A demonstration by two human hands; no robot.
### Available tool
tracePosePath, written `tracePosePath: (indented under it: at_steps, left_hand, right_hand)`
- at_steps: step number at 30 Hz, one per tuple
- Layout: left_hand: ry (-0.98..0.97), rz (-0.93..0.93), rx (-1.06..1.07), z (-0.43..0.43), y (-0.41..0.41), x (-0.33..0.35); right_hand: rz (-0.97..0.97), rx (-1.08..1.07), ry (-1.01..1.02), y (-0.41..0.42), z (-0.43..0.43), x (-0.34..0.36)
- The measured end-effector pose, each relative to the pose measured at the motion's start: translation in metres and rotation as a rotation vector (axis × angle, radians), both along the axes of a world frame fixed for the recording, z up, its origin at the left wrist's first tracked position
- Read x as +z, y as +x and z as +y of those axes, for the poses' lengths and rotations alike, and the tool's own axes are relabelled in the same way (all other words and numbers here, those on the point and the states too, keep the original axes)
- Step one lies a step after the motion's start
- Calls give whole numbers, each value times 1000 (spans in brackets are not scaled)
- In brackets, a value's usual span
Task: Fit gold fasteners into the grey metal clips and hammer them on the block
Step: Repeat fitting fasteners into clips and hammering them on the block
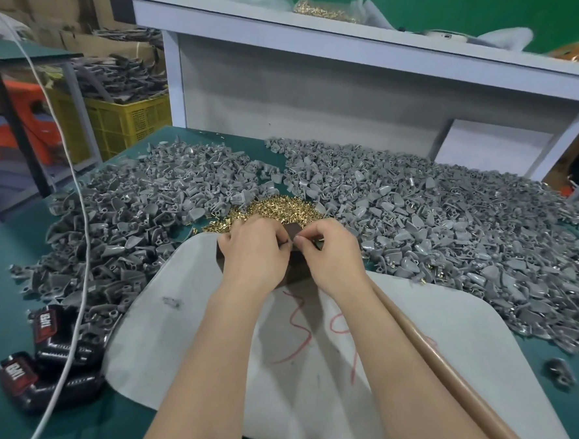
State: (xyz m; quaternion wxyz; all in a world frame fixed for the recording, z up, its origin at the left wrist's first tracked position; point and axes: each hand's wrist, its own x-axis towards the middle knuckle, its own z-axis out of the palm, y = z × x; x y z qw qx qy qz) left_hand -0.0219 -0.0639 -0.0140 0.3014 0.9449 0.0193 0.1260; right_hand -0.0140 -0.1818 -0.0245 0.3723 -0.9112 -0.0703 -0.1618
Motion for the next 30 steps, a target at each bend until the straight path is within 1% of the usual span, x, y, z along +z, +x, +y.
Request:
tracePosePath:
  at_steps: [4,9,12,14,15,19,21,23,27,30]
  left_hand:
    - [1,-11,-1,-1,0,0]
    - [34,-10,2,-1,1,-2]
    - [38,-10,2,-1,1,-2]
    - [34,-6,-4,-2,0,-1]
    - [25,-6,-5,-2,0,-1]
    - [6,-26,6,-1,-1,-1]
    - [5,-37,8,-1,-1,-1]
    - [5,-40,10,-1,-1,-1]
    - [13,-51,11,-1,-1,-1]
    - [18,-50,11,-2,-1,-1]
  right_hand:
    - [-15,3,-152,0,4,7]
    - [-9,6,-495,6,11,21]
    - [-5,37,-563,8,11,26]
    - [-1,59,-520,7,8,25]
    - [6,67,-465,7,6,23]
    - [36,96,-85,3,-4,11]
    - [56,121,19,2,-8,8]
    - [74,123,44,3,-9,6]
    - [44,88,50,7,-7,1]
    - [11,72,13,7,-6,-2]
